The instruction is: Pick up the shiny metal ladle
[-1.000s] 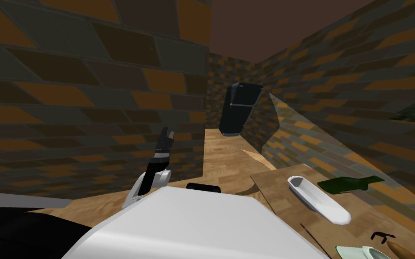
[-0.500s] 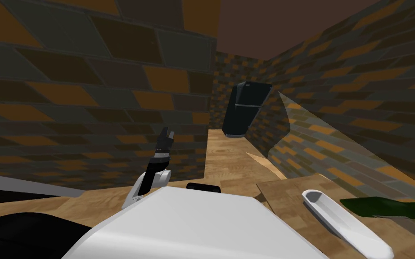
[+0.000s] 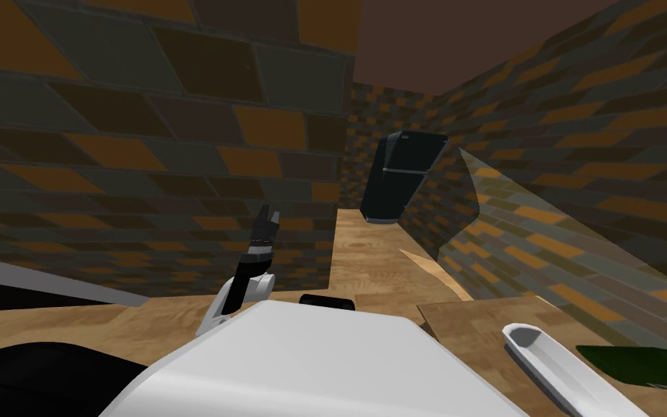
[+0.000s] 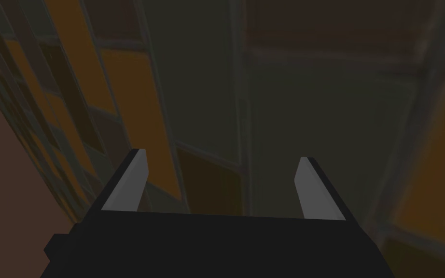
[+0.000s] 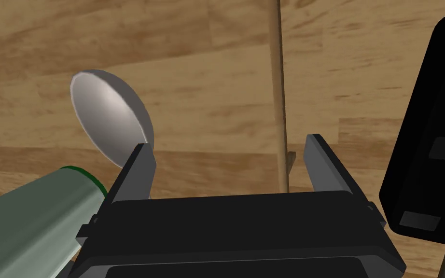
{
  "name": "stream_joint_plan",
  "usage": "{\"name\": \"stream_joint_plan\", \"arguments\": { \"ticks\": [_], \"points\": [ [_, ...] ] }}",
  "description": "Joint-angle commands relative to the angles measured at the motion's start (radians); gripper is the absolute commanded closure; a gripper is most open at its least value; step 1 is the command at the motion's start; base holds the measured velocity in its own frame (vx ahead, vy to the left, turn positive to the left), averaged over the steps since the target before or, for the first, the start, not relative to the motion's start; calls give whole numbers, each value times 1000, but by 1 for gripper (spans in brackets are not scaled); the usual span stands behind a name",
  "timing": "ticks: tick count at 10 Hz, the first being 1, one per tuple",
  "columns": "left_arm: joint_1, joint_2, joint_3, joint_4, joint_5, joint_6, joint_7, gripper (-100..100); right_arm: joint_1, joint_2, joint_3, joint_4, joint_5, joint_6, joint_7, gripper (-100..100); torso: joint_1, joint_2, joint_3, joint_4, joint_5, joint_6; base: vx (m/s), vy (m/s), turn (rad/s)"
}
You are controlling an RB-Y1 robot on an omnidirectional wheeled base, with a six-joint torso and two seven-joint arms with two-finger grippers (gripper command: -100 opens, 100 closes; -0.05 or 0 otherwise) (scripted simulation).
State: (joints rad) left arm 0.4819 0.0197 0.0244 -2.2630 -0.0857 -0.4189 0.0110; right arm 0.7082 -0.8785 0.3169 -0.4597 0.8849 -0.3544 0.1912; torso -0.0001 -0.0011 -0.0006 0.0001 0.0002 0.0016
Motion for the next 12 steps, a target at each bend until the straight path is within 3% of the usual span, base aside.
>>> {"name": "stream_joint_plan", "arguments": {
  "ticks": [1,3,6,7,8,9,11,12],
  "points": [
    [0,0,0,0,0,0,0,0,-28,-8,1,50,10,-18,14,-100,0,0,0,0,0,0,43,-34,141],
    [0,0,0,0,0,0,0,0,-71,-19,14,93,28,-37,16,-100,-3,-3,-1,0,-1,-2,83,-91,245],
    [0,0,0,0,0,0,0,0,-80,-20,17,98,31,-41,16,-100,-1,-1,0,0,-1,1,37,-44,4],
    [1,0,0,0,0,0,0,0,-68,-24,23,78,33,-31,0,-100,0,0,0,0,-1,1,2,-11,17],
    [1,0,0,0,0,0,0,0,-69,-24,23,79,33,-32,1,0,0,0,0,0,0,2,0,0,0],
    [1,0,0,0,0,0,0,0,-94,-10,54,103,31,-27,-36,-100,1,1,0,0,0,2,-84,-19,203],
    [1,0,0,0,0,0,0,0,-94,-10,54,103,31,-27,-36,-100,0,6,4,2,0,2,-75,-6,60],
    [1,0,0,0,0,0,0,0,-110,0,74,119,29,-24,-60,-100,1,5,3,1,0,2,-60,-1,96]
  ]
}}
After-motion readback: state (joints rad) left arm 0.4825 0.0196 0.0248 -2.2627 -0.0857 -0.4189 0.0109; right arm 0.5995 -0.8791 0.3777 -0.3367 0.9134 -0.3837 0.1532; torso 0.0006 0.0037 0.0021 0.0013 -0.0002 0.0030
